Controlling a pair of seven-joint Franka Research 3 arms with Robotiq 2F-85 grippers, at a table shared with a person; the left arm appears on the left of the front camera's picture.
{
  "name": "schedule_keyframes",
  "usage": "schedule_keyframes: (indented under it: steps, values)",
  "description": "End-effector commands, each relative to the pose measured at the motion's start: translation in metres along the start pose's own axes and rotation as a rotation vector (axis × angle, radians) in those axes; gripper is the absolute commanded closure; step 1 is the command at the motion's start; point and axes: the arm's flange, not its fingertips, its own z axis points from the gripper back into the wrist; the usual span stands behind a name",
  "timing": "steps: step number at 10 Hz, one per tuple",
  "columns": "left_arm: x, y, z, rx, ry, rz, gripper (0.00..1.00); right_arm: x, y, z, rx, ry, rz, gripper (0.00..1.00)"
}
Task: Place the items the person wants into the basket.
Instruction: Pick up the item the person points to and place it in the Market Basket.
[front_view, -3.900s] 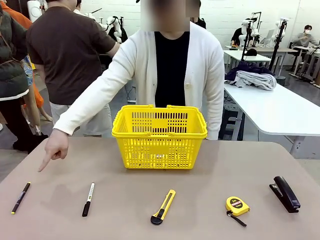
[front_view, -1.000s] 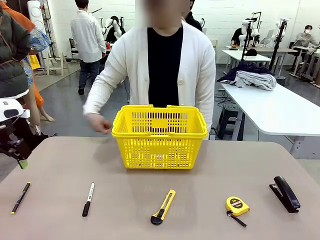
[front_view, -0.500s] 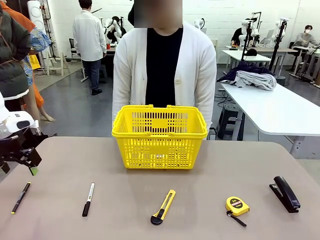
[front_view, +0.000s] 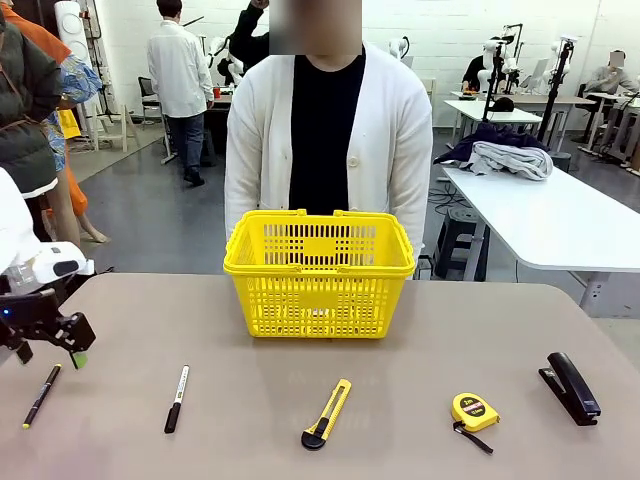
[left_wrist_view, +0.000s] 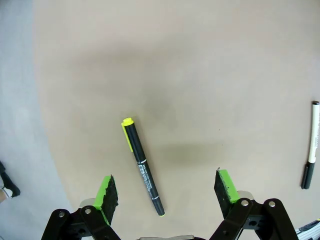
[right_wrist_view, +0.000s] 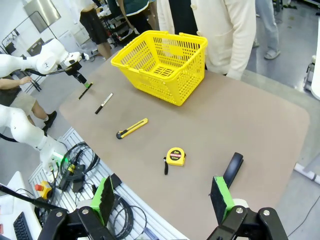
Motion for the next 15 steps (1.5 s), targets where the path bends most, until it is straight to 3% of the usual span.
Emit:
schedule_keyframes:
  steps: [1,6,15]
  values:
    - [-0.088,-0.016,-0.049,0.004,-0.002,0.028,0.00,-0.001,0.001,-0.002,0.002,0.003,0.002,0.00]
    - [-0.092,-0.009,-0.065,0.001,0.010,0.071,0.00,-0.001,0.001,-0.002,0.002,0.003,0.002,0.00]
    - [-0.093,-0.001,-0.046,-0.018,-0.019,0.096,0.00,-0.001,0.001,-0.002,0.002,0.003,0.002,0.00]
